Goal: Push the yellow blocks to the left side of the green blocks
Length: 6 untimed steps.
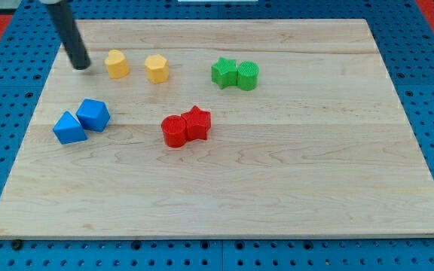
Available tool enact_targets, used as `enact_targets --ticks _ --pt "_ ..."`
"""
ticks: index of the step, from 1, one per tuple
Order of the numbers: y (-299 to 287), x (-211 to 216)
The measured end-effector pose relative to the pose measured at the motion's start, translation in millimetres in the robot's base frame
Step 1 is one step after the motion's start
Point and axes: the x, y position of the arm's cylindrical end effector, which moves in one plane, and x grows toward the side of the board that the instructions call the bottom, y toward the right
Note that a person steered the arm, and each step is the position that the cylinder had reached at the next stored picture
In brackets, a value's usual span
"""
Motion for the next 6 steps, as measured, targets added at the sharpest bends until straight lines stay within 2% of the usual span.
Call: enact_targets --ticks 1,2,4,6 --pt "52 0" --pt "74 1" --pt "79 42" --pt "111 40"
